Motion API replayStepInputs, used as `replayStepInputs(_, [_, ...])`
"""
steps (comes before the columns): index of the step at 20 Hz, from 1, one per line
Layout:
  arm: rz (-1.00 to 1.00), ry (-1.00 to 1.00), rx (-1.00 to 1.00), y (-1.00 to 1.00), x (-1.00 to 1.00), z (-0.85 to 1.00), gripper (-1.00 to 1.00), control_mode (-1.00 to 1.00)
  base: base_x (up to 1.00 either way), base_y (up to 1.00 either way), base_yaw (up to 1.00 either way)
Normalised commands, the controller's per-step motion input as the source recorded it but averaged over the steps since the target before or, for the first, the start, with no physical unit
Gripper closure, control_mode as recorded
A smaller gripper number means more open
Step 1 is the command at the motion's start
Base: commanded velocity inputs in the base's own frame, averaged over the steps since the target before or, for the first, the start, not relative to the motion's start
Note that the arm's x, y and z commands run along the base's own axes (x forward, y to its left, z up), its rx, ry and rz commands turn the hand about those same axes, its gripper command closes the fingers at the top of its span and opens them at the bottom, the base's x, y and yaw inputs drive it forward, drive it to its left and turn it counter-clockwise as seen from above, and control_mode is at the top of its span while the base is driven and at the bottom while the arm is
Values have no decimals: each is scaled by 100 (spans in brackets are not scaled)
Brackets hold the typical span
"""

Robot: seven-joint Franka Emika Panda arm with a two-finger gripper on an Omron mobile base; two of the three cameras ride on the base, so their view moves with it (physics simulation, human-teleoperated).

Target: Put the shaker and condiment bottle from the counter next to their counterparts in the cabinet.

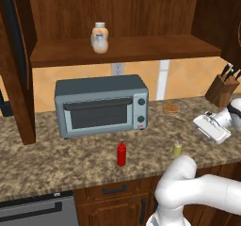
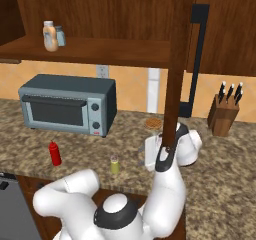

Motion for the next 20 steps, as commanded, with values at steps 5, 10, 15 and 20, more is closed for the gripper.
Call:
replayStepInputs(5, [-13,-5,0,16,-6,-28,-100,-100,0,0,0])
replayStepInputs(10, [0,-13,0,14,-36,-29,-100,-100,0,0,0])
replayStepInputs(15, [0,-11,0,15,-6,-5,-100,-100,0,0,0])
replayStepInputs(20, [0,0,0,12,8,0,-100,-100,0,0,0])
